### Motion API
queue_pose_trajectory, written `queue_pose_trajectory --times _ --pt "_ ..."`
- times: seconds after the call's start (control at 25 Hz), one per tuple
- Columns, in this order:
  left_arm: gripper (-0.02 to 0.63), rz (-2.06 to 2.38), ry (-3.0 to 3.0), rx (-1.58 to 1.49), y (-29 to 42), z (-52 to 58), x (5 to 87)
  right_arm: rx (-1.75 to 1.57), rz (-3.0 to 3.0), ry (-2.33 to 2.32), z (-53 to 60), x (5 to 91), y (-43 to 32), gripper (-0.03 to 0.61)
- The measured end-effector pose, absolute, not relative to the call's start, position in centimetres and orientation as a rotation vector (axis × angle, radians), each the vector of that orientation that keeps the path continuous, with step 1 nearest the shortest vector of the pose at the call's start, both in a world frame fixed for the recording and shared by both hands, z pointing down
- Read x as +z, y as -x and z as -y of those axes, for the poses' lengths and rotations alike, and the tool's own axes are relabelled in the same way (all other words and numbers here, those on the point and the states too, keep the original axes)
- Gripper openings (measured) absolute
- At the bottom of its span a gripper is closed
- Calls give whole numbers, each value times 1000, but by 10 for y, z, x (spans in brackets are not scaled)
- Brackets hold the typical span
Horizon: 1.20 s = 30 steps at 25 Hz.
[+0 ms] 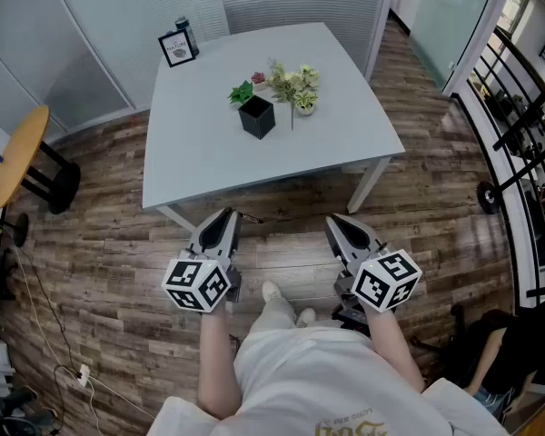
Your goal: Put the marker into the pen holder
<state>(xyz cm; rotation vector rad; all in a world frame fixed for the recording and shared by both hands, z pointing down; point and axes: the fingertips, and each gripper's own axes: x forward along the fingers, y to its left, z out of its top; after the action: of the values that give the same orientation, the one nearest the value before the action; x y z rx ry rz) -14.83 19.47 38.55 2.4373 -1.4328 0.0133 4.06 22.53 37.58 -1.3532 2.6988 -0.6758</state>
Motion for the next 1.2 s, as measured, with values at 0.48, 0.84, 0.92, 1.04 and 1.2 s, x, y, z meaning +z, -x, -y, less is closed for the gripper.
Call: queue_pose_trajectory --times 0.48,0.84,0.92,1.04,1.2 --pt "48 1411 -2451 23 121 -195 387 -654 -2672 1398 -234 376 -74 17" --pt "48 1393 -2449 34 101 -117 401 -716 -2659 1451 -163 402 -102 17" --pt "48 1393 -2436 26 97 -86 407 -737 -2668 1453 -132 409 -107 17" --pt "48 1391 -2410 -1 94 -32 414 -758 -2690 1443 -75 417 -110 17" --pt "48 1386 -2375 -31 94 40 415 -799 -2718 1417 5 419 -108 17"
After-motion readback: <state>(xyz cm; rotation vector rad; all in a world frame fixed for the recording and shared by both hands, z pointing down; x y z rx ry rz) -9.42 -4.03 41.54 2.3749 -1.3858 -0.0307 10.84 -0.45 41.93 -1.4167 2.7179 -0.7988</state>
